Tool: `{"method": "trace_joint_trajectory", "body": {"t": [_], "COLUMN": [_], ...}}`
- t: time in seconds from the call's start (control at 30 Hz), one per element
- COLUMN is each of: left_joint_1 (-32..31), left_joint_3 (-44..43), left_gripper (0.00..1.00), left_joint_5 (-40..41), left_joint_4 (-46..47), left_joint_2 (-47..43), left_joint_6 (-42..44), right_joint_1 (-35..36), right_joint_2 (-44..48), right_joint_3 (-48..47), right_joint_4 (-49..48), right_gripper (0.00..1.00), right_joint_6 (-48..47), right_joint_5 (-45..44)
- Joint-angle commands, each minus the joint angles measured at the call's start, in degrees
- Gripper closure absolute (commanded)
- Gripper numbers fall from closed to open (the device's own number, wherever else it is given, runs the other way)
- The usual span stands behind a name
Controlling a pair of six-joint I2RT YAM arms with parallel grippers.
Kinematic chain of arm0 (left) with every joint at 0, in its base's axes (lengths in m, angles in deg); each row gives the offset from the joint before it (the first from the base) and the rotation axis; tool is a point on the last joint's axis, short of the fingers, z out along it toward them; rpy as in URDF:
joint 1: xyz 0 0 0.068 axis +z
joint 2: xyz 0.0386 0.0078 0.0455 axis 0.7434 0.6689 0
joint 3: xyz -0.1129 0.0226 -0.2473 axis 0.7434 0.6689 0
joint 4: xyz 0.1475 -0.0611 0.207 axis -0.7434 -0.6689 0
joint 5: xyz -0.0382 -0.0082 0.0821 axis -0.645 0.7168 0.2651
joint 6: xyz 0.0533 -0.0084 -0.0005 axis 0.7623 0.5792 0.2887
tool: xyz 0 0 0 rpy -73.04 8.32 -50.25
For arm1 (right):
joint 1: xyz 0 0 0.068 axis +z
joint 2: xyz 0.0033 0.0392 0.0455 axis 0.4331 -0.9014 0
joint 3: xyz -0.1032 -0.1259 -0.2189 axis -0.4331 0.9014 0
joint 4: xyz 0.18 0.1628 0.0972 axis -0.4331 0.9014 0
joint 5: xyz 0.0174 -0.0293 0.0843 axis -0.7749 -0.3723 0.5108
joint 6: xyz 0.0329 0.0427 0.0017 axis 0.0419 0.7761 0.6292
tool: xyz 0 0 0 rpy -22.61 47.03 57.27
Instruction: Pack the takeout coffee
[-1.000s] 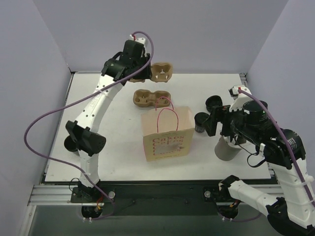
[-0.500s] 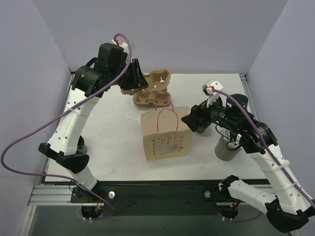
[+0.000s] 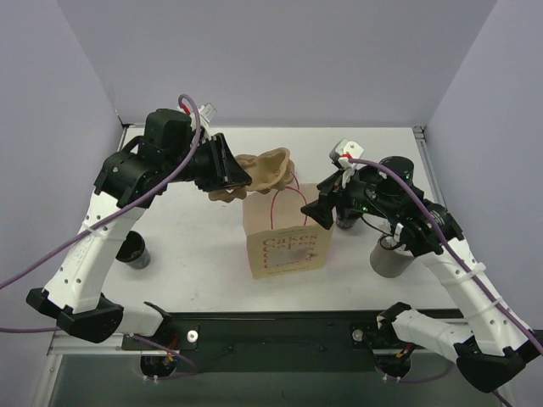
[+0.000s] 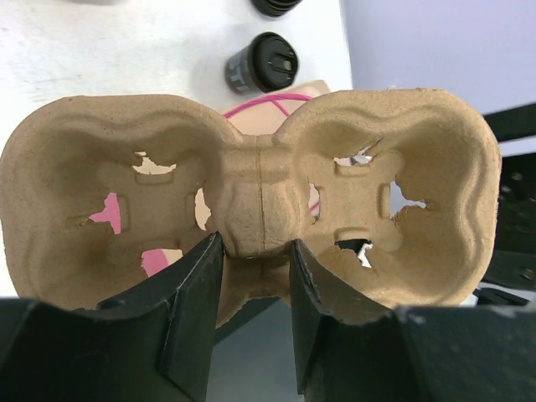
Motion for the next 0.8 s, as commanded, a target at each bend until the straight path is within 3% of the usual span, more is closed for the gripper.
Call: {"method": "trace_joint_trajectory", "body": {"t": [0.0,0.3,0.4,0.53,0.63,0.77], "left_joint_1": [-1.14,-4.74,-5.45,-7.12,-8.61,-10.72], "left_joint_3": [1.88,5.66,8.64,11.63,15.76,18.40], "left_gripper": [0.74,0.74,0.74,0.75,0.75,0.76], "left_joint_5": [-3.54,-1.96,-1.26,1.46,6.11,7.97], "left_joint_4": [7.59,12.24,14.96,14.89,17.77,21.38], "left_joint_2": [-2.01,-4.20,-5.78,-7.54,-9.91,-10.18], "left_joint_6": [-5.23,-10.77,-13.49,-16.13,-19.64,-23.25], "right_joint_1": [0.87,1.84,2.72,4.47,6.31,8.43], "right_joint_2": [-1.78,-4.86,-5.30,-4.08,-1.01,1.64], "right_joint_3": [-0.64,-1.17,-1.44,-0.65,1.63,5.06], "right_joint_4": [-4.22,-5.01,-5.01,-5.36,-6.67,-8.79], "right_gripper": [0.29,0.35,0.46,0.88,1.00,1.00], "right_joint_6": [-2.42,-3.82,-4.17,-5.31,-6.02,-5.85], "right_joint_5": [3.02,2.58,2.14,-0.58,-3.92,-7.00]}}
